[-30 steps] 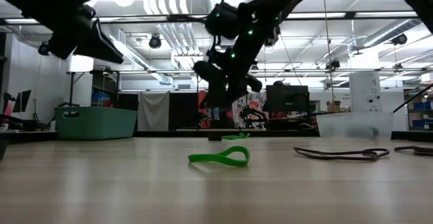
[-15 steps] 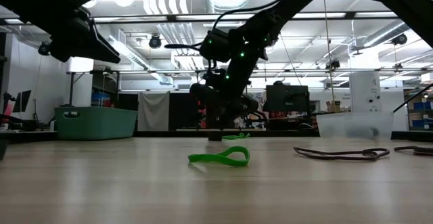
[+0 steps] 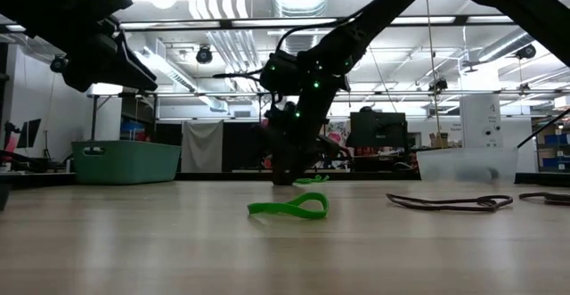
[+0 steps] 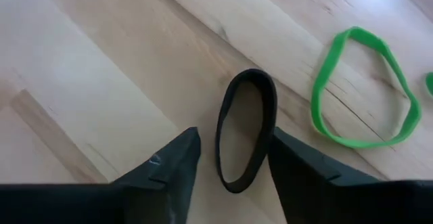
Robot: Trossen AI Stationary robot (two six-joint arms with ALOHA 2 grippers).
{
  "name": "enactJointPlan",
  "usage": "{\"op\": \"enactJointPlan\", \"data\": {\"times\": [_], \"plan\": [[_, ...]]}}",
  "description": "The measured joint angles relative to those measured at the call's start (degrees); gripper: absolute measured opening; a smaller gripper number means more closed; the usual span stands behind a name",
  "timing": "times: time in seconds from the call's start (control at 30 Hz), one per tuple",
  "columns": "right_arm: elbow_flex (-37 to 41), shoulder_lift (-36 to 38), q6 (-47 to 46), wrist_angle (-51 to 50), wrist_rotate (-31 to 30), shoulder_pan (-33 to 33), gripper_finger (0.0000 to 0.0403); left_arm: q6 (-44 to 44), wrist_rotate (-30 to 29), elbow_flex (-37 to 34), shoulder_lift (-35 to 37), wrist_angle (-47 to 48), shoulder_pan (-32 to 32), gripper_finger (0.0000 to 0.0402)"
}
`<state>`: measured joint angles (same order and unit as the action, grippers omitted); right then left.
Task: Sort rubber bands into baskets
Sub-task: Put the black rubber band into the transparent bin
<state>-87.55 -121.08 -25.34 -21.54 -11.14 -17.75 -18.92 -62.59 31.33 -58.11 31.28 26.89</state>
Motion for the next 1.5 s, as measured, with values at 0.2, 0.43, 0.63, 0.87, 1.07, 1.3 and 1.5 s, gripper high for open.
{"op": "enactJointPlan", "data": {"times": [0.2,0.43,0.63,0.87,1.07,1.3,1.5], "plan": [[0.07,0.02,0.7,-0.07,-0.46,-0.03,0.0091,0.0,0.0,0.0,0.0,-0.04,0.0,0.0146],[0.07,0.11,2.03,-0.2,-0.46,0.17,0.0015,-0.02,0.04,0.0,0.0,-0.38,0.0,0.0146],[0.1,2.78,1.6,-6.63,-0.42,1.27,0.0014,-0.29,0.07,0.0,0.0,-0.45,0.0,0.0146],[0.11,8.47,2.0,-22.64,0.88,2.27,0.0013,-1.08,0.13,0.0,0.0,-0.58,0.0,0.0146],[0.48,12.94,4.39,-36.38,-4.34,0.81,0.0013,-1.11,0.17,0.0,0.02,-1.16,0.01,0.0146],[6.11,22.73,5.6,-35.96,-7.54,-6.94,0.0013,-1.1,0.36,0.0,0.04,-1.66,0.0,0.0146],[17.88,34.37,0.69,-28.43,-8.71,-18.52,0.0013,-1.11,0.61,0.0,0.07,-1.76,0.0,0.0146]]}}
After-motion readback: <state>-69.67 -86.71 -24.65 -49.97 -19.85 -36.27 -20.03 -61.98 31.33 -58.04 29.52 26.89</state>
